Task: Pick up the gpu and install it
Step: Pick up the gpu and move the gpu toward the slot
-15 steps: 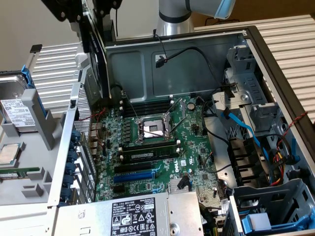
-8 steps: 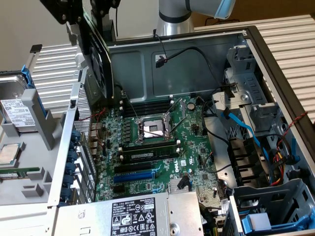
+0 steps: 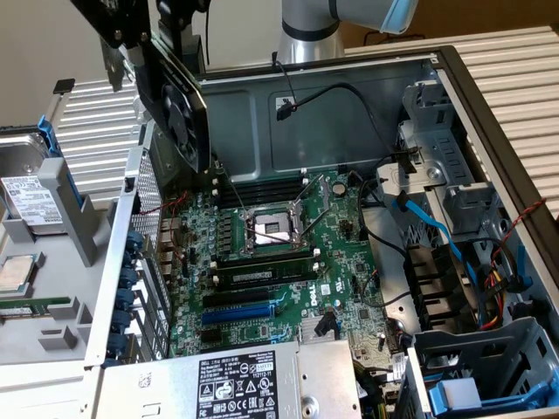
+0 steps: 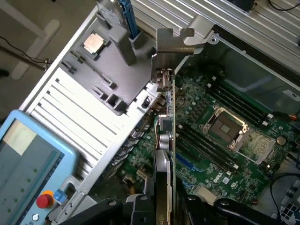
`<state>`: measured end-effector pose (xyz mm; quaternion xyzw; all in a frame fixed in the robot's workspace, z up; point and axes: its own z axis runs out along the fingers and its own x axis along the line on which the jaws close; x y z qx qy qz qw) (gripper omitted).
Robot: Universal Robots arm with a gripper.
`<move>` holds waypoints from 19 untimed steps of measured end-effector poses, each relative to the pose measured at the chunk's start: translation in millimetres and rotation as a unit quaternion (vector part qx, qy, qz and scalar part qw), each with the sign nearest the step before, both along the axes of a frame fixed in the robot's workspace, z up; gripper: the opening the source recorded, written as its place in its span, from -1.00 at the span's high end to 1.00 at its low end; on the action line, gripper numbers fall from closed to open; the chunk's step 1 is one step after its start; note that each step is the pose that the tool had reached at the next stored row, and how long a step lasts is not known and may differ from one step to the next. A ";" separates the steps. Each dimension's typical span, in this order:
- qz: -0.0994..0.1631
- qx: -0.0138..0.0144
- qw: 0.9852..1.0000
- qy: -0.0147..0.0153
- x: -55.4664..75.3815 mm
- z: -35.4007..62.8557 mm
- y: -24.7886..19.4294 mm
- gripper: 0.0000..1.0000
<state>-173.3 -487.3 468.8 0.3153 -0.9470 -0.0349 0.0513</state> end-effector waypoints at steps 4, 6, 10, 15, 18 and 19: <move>0.008 0.001 1.000 -0.001 0.0 -0.1 0.0 0.46; 0.022 0.002 1.000 -0.003 0.0 -0.1 0.1 0.46; 0.056 0.002 0.998 -0.007 -0.1 0.0 0.0 0.46; 0.083 0.003 0.996 -0.018 0.0 -0.5 0.1 0.46; 0.095 0.004 0.995 -0.024 0.1 -0.7 0.1 0.46; 0.095 0.004 0.995 -0.024 0.1 -0.8 0.1 0.46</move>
